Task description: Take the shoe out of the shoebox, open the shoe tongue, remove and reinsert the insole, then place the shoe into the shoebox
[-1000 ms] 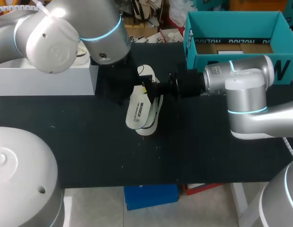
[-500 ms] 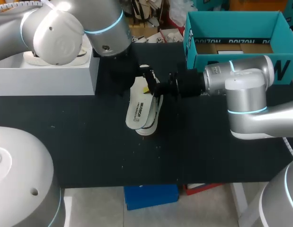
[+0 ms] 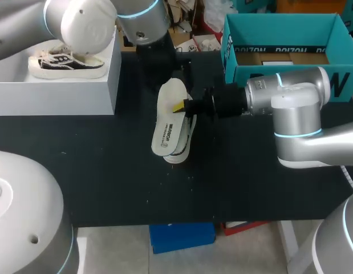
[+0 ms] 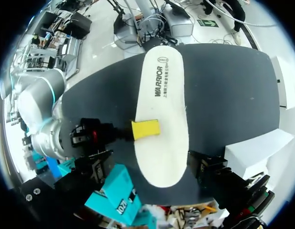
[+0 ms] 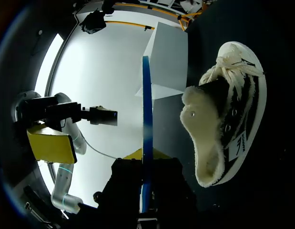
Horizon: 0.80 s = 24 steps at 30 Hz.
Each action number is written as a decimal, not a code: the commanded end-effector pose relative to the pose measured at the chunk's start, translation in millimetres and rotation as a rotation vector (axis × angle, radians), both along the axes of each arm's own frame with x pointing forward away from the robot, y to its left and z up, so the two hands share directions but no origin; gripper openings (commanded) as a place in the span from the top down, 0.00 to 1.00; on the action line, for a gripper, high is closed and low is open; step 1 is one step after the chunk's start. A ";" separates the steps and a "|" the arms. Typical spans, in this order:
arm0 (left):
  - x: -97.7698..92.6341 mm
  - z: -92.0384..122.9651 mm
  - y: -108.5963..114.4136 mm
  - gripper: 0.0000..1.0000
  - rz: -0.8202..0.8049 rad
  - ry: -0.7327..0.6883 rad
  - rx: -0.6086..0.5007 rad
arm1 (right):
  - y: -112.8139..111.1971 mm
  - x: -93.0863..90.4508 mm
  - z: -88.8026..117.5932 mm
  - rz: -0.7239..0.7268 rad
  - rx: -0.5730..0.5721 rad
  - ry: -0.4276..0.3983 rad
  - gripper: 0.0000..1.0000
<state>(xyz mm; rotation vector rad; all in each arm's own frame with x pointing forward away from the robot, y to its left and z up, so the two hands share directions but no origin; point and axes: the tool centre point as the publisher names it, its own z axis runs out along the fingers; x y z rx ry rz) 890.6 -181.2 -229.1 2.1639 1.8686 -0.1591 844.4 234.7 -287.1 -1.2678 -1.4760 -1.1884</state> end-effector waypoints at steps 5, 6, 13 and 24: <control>43.5 -7.9 -16.4 0.00 -0.008 0.021 0.023 | 1.0 -0.2 0.0 -0.002 -0.002 0.001 1.00; 47.1 -8.1 -17.1 0.00 -0.007 0.020 0.028 | 1.0 -0.2 0.0 -0.002 -0.002 0.001 1.00; 70.7 -6.7 -20.3 0.00 -0.003 0.015 0.031 | 1.0 -0.2 0.0 -0.002 -0.002 0.001 1.00; 82.7 -6.8 -18.0 0.00 0.011 0.009 0.022 | 1.0 -0.2 0.0 -0.002 -0.002 0.001 1.00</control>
